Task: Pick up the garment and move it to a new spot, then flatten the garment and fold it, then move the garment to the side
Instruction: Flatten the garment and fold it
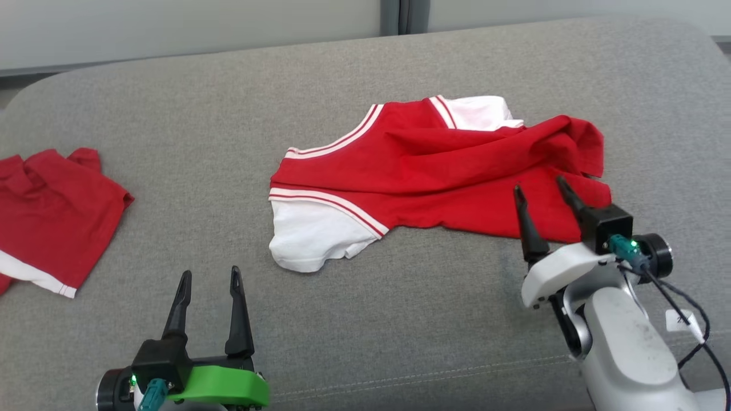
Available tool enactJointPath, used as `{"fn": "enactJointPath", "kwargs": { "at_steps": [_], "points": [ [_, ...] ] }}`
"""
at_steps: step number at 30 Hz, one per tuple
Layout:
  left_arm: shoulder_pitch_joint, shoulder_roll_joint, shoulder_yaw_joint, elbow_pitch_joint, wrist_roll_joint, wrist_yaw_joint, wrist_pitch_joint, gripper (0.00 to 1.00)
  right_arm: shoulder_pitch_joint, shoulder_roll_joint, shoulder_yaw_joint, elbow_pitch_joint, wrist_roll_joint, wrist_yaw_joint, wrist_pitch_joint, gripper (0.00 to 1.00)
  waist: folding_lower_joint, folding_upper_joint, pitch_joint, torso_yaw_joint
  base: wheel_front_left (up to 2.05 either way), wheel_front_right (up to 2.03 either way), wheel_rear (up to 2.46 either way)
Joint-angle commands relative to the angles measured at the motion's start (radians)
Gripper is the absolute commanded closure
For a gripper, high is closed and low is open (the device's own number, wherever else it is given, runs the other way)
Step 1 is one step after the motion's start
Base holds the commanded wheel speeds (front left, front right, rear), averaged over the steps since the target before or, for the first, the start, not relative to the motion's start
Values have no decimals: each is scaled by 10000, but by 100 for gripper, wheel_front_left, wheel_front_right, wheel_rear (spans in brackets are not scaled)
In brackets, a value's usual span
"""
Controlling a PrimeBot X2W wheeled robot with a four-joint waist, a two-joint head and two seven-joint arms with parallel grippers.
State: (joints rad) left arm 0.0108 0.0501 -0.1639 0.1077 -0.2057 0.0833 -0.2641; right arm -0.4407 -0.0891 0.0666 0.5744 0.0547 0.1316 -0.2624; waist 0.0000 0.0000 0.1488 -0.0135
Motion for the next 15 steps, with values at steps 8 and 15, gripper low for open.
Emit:
{"fn": "enactJointPath", "kwargs": {
  "at_steps": [8,15],
  "points": [
    [522,15,-48,-123,-288,180,1,0,1944,246,842,-1901,603,-17,-26,0,0,0,-1056,-618,0,0,0],
    [857,15,-16,-165,-296,296,1,0,3237,288,974,-2973,870,-17,-27,0,0,0,-1391,-580,0,0,0]
  ]
}}
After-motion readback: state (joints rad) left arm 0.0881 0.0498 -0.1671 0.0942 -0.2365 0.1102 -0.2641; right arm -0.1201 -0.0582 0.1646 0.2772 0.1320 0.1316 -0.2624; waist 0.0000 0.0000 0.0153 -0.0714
